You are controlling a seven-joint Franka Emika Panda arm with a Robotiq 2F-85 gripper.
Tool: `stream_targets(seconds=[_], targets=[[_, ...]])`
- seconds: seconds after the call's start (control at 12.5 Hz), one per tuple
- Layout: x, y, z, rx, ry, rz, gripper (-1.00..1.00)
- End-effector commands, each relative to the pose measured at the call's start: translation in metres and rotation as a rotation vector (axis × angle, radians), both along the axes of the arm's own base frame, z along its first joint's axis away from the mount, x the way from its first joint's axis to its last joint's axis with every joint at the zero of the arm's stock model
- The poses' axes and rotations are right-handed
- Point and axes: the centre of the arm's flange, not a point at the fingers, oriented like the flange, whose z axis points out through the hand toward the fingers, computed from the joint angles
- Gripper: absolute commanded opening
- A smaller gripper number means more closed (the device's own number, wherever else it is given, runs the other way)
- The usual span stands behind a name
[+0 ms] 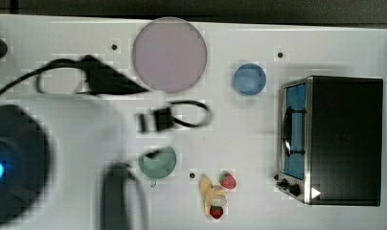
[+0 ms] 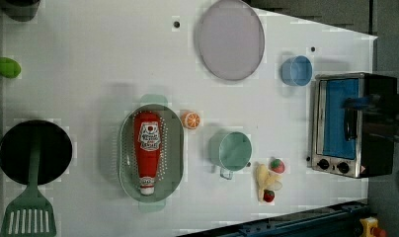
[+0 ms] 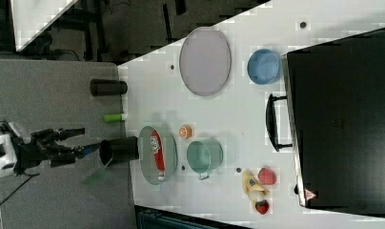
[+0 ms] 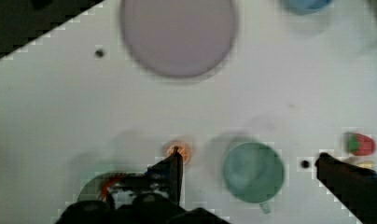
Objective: Pick ketchup from strainer and place it on the table
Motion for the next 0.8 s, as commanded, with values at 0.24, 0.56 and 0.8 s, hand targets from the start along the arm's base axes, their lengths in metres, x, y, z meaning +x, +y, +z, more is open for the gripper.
stream_targets(seconds=[0.24,0.56,0.8], targets=[[-0.024,0.126,-0.064,0.0,0.071,0.193,1.0],[-0.051,0.198,-0.121,0.016,0.162,0.349,1.0],[-0.059,0.219,-0.175,0.036,0.201,0.407,1.0]])
